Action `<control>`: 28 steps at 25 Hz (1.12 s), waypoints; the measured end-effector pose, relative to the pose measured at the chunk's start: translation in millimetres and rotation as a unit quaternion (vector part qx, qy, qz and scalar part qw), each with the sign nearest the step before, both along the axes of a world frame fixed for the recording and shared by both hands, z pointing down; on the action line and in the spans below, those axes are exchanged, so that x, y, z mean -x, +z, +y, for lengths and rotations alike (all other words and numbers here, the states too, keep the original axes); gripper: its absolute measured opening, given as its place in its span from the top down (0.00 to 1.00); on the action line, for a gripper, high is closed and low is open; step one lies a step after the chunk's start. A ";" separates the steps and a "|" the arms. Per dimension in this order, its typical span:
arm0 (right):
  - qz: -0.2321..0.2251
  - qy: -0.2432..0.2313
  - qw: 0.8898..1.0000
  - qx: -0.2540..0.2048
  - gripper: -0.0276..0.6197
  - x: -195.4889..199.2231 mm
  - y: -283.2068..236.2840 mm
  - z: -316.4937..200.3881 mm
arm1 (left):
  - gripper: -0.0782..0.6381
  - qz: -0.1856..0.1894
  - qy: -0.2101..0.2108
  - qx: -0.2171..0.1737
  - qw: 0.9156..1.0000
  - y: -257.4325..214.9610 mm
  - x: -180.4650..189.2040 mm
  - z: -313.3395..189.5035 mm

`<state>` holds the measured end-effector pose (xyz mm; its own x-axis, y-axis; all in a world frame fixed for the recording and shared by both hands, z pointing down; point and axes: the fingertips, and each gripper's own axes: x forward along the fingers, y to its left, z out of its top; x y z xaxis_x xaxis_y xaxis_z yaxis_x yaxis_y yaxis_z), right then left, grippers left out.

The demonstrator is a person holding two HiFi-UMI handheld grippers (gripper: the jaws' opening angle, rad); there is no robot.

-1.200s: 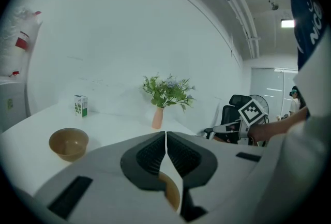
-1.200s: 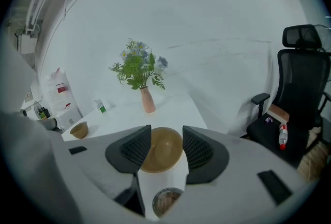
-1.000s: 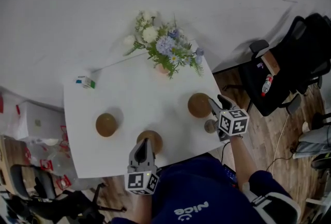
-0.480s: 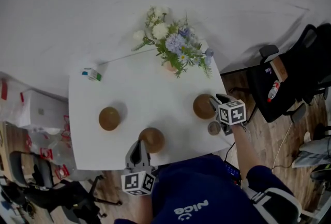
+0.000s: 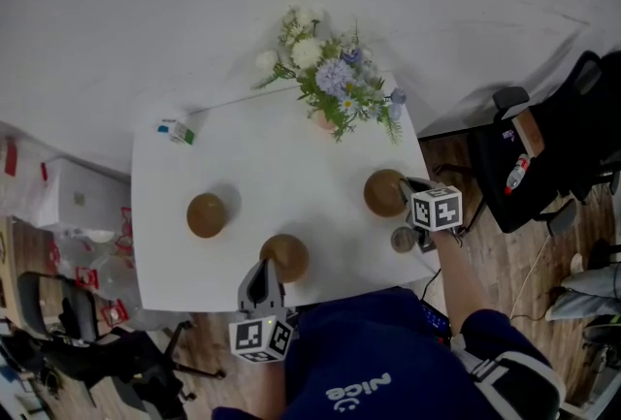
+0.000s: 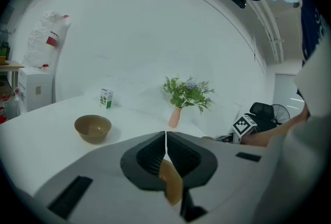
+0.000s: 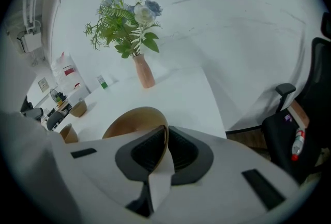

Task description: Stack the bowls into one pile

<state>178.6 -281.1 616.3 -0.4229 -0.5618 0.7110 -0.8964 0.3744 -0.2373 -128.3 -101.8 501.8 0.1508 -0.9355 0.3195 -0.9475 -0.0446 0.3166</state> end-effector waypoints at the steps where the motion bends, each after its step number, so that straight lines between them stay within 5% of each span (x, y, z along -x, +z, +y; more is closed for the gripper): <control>1: -0.004 0.003 1.000 -0.003 0.89 0.0 -3.1 -0.6 | 0.85 -0.001 0.000 -0.001 1.000 -0.2 0.5 0.1; 16: -0.080 -0.031 0.994 -0.070 0.90 55.4 -85.2 6.4 | 0.85 0.003 -0.028 0.002 1.000 3.1 18.5 7.1; 28: -0.114 -0.146 0.981 -0.063 0.90 157.4 -101.4 62.0 | 0.85 0.008 -0.063 0.008 0.998 10.1 49.9 23.0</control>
